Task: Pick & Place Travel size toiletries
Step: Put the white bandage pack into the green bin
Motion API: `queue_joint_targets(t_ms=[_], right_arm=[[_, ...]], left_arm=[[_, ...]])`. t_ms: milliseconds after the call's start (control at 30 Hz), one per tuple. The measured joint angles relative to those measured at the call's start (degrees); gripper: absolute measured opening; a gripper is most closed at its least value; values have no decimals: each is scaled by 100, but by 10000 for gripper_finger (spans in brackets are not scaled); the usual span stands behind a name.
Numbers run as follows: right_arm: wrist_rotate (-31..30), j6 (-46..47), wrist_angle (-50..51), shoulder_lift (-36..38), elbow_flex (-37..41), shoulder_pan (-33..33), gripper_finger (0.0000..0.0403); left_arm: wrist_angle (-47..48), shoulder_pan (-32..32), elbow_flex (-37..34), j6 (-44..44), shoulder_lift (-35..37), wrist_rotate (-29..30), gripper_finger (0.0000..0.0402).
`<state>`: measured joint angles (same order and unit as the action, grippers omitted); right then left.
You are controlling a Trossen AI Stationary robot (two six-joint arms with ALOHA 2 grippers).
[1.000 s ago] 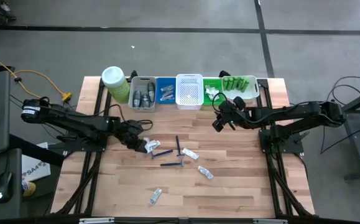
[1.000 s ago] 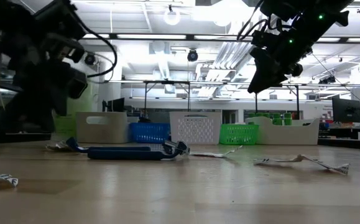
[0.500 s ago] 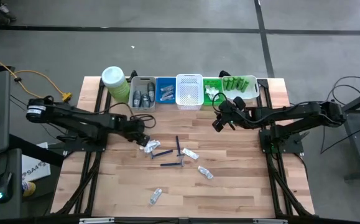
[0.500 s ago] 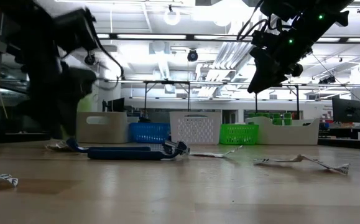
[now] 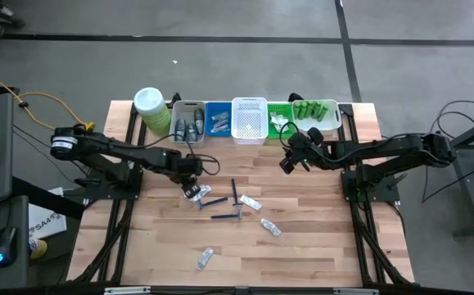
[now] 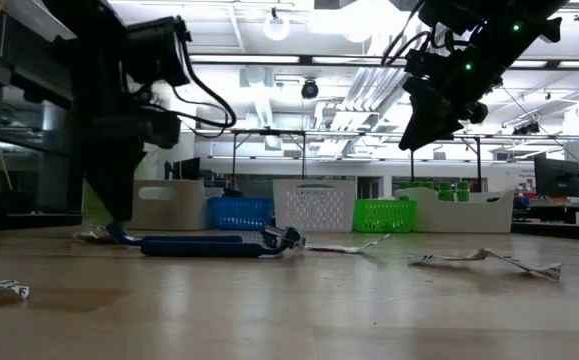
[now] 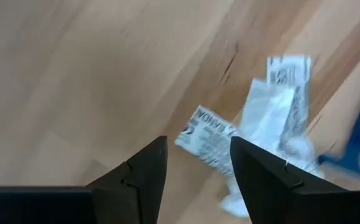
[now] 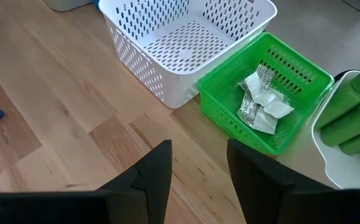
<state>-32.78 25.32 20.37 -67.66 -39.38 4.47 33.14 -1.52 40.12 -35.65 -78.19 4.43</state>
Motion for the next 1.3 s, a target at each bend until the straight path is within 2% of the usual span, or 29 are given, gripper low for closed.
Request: queue_joint_targets(t_ms=[167,300,733,1300], right_arm=[[25,-2,64,0,0,0,148],[27,-2,109,0,0,0,148],[20,-4,144,0,0,2,148],[13,2,181,0,0,0,148]], left_arm=[[14,46,-45,2139,-90,-199,175],[-91,35,-48,2780,-90,-116,175],[-311,39,-48,3054,-104,175,175],[-370,39,-22,3092,-887,85,174]])
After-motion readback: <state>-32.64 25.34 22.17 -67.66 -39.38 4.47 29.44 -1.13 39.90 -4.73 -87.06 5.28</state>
